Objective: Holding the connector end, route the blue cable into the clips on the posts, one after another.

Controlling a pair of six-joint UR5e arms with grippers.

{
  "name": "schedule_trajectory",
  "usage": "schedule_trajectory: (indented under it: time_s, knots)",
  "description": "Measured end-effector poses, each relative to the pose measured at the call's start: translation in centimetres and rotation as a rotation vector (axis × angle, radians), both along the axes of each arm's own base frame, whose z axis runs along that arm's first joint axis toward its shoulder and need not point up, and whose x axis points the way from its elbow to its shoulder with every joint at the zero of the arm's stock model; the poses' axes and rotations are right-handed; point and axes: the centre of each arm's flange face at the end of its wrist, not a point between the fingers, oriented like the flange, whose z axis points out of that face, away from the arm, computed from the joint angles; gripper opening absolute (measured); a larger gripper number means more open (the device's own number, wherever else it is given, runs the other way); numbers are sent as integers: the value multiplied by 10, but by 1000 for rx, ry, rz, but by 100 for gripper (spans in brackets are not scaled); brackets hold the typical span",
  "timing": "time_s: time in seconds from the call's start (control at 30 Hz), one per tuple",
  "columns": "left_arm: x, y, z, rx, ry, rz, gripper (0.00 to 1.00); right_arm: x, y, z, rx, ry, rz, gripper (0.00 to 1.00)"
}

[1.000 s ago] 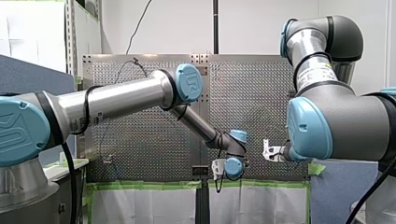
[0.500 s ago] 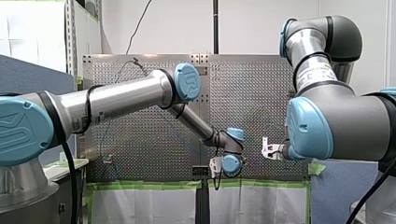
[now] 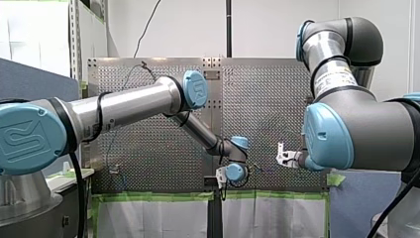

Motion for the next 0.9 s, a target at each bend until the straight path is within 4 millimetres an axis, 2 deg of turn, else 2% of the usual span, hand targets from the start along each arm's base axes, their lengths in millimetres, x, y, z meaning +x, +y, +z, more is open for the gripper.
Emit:
schedule_trajectory:
  time_s: [0.27,0.5,0.67,0.9]
  knots:
    - [-2,-6,-1,-23,14,-59,0,2,0,-4,-4,-3,-5,0]
    - [-9,-12,-3,-31,22,-92,0,3,-1,-23,26,-1,-1,0]
    - [-2,-1,-14,-21,37,-66,0,4,-7,-24,31,-1,0,0]
    - [16,6,-7,-41,28,-42,0,5,-16,-20,23,-2,-1,0]
